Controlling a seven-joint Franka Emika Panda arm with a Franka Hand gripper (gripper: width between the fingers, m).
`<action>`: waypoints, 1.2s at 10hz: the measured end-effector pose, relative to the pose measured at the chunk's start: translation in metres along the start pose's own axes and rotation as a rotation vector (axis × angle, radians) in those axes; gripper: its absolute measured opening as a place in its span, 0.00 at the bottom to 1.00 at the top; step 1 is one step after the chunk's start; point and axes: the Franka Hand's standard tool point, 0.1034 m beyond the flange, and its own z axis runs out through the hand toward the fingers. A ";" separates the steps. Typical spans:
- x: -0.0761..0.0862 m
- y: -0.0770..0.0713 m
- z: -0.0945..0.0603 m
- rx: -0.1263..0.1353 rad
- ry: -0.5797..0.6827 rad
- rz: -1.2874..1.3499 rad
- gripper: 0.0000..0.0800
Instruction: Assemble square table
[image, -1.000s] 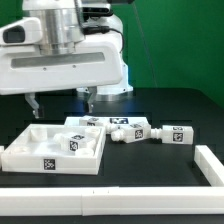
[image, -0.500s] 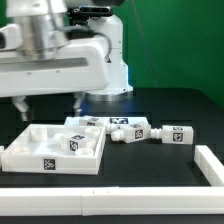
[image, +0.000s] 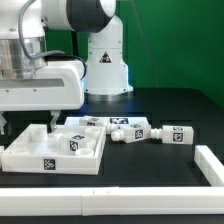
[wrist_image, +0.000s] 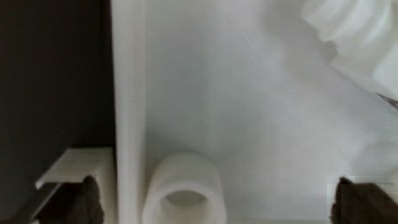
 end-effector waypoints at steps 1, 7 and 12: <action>-0.007 0.005 0.007 -0.002 -0.017 0.023 0.81; -0.027 0.026 0.041 -0.030 -0.045 0.069 0.65; -0.025 0.026 0.040 -0.029 -0.045 0.074 0.09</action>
Offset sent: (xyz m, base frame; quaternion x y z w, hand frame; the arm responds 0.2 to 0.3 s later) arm -0.0138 -0.0302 -0.0498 0.0034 0.0119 0.0101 0.9999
